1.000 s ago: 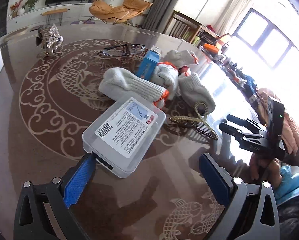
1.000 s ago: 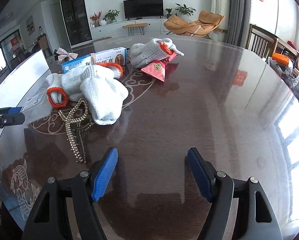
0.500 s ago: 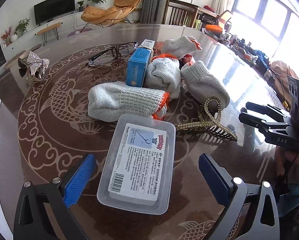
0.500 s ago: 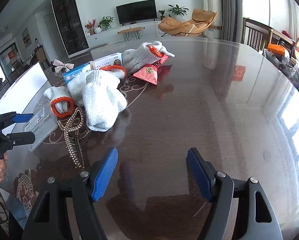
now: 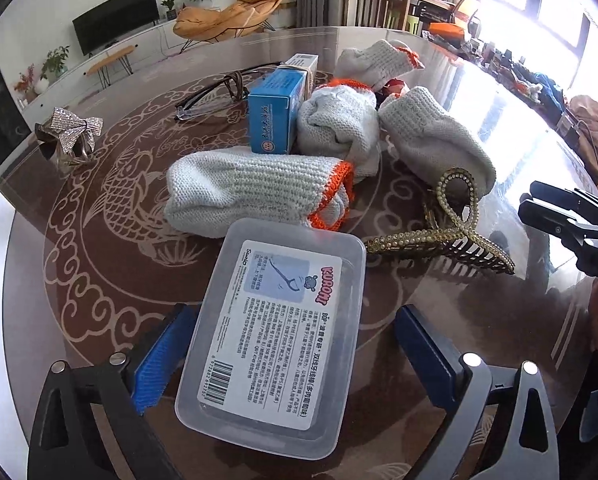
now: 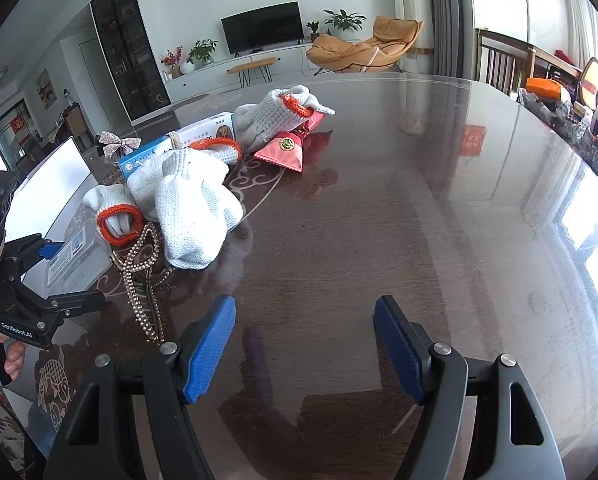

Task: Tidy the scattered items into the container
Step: 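Reach the left tool to the clear plastic box and grasp it, then grasp the gold pearl hair clip with the right tool while the left tool lifts the box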

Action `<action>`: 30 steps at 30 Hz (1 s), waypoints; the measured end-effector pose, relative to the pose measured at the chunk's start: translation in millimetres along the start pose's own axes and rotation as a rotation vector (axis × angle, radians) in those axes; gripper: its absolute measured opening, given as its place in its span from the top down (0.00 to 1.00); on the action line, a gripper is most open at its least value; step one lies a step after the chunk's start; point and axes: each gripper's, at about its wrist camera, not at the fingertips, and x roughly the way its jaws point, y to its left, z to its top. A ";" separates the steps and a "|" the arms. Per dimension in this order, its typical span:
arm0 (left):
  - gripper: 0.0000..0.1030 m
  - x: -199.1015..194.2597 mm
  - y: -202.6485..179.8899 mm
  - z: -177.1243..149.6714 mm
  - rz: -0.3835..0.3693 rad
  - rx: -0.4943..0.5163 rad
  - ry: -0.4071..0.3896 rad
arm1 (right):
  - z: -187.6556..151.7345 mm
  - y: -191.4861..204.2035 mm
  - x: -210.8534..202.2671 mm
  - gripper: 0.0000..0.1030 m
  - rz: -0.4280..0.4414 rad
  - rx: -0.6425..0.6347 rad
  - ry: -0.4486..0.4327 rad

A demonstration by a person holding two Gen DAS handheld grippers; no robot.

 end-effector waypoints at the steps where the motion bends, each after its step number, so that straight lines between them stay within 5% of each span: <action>1: 0.28 -4.4 3.8 -2.5 0.015 -0.035 -0.017 | 0.1 0.0 0.0 0.29 0.000 0.000 0.000; 2: 0.39 -8.7 9.2 -4.9 0.023 -0.073 -0.029 | 0.0 0.1 0.1 0.29 0.000 0.000 0.000; 6: 0.39 -26.5 31.4 -32.3 0.018 -0.281 -0.066 | -0.1 1.0 -0.2 0.29 0.010 -0.014 0.003; 11: 0.39 -51.5 35.8 -83.0 0.082 -0.473 -0.103 | -6.2 20.6 -5.4 0.29 0.237 -0.159 0.023; 16: 0.39 -55.1 27.8 -98.4 0.127 -0.484 -0.122 | -8.2 59.8 4.5 0.28 0.295 -0.363 0.080; 22: 0.39 -54.1 27.8 -85.8 0.172 -0.474 -0.123 | 2.8 105.6 37.3 0.27 0.250 -0.519 0.103; 28: 0.39 -55.1 25.3 -87.4 0.193 -0.475 -0.132 | 26.7 115.6 61.6 0.28 0.236 -0.510 0.099; 30: 0.39 -54.6 23.6 -87.3 0.205 -0.470 -0.135 | 30.0 112.5 62.6 0.37 0.244 -0.491 0.095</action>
